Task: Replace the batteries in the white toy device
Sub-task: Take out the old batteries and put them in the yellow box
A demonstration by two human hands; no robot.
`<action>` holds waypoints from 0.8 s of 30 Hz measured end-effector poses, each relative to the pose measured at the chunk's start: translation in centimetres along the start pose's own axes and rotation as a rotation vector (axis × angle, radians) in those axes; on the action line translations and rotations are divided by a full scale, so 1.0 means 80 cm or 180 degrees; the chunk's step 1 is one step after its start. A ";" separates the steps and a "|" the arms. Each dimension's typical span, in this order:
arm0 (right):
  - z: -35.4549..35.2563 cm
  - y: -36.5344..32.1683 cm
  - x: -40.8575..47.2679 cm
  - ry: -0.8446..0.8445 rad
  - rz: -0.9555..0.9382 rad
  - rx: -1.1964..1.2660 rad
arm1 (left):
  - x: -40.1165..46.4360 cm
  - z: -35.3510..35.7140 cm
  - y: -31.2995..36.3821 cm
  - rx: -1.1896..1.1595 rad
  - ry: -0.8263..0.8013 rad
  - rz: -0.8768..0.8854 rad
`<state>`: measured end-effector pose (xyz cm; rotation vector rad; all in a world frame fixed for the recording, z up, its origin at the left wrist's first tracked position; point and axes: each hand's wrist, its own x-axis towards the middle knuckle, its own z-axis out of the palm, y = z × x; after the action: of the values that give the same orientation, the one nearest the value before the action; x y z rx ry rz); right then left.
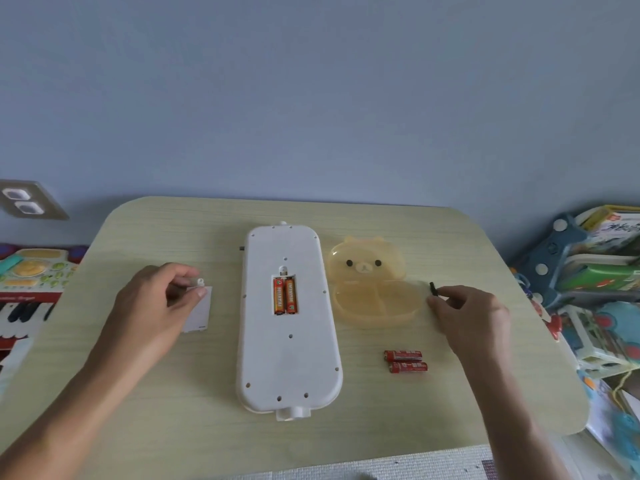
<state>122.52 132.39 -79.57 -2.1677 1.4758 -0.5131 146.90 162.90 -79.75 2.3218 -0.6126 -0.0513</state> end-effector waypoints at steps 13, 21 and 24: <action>0.031 -0.134 -0.059 -0.0886 -0.3081 0.0554 | -0.005 0.037 0.082 0.0129 -0.0399 0.0871; 0.053 -0.151 -0.056 -0.0997 -0.3579 -0.0084 | 0.000 0.047 0.081 0.0303 -0.0484 0.0999; 0.052 -0.154 -0.056 -0.0963 -0.3665 -0.0238 | 0.002 0.046 0.081 0.0252 -0.0600 0.0994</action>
<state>132.55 141.15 -76.18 -2.8281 -0.0286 -0.4315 143.60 156.39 -78.14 2.2851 -1.0833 -0.1025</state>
